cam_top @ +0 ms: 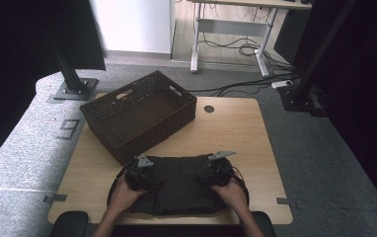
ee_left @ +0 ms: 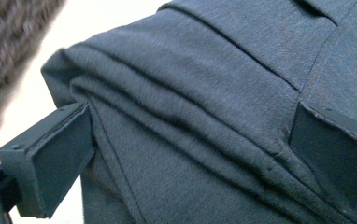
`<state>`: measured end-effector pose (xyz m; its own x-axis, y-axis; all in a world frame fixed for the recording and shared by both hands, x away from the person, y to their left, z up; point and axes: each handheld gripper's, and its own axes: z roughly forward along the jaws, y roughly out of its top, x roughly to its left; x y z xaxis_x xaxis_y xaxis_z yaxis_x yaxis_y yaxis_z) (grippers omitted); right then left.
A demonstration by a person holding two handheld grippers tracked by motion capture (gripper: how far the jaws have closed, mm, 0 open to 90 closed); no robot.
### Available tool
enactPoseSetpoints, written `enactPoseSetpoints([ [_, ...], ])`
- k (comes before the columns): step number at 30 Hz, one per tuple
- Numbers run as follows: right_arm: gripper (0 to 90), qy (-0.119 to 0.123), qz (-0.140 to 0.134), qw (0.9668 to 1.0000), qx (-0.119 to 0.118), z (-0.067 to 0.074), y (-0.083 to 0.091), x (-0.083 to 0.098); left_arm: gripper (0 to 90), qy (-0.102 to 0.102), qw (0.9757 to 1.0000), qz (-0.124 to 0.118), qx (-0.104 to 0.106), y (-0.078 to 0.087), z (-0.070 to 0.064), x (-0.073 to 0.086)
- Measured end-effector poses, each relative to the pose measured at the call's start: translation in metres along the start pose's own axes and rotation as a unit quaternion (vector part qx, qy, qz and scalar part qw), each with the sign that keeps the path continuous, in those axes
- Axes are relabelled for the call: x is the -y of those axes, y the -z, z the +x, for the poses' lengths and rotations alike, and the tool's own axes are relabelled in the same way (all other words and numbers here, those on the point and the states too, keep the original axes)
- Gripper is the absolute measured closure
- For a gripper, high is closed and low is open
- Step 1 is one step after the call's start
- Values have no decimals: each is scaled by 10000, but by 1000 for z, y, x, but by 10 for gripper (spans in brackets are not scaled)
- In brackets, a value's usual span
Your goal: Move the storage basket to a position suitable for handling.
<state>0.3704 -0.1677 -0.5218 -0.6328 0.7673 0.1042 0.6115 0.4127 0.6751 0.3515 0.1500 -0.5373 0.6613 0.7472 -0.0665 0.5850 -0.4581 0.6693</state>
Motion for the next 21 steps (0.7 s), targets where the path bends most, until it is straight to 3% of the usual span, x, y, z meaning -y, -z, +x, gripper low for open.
enactPoseSetpoints([
  [2,162,-58,-151,9998,145,-15,9,-4,8,-2,10000,15,35,0,1,0],
  [4,268,9,-129,9997,212,-25,12,-5,8,2,10000,34,73,0,2,0],
  [8,446,9,81,9997,-250,-33,3,2,10,82,9999,18,126,1,4,4],
  [11,513,14,68,9990,-437,-26,1,5,12,133,9998,23,145,6,4,10],
  [16,496,164,105,9983,-553,-13,2,9,18,134,9998,45,109,15,3,20],
  [21,471,357,105,9979,-525,6,6,16,28,45,10000,55,34,30,-9,35],
])
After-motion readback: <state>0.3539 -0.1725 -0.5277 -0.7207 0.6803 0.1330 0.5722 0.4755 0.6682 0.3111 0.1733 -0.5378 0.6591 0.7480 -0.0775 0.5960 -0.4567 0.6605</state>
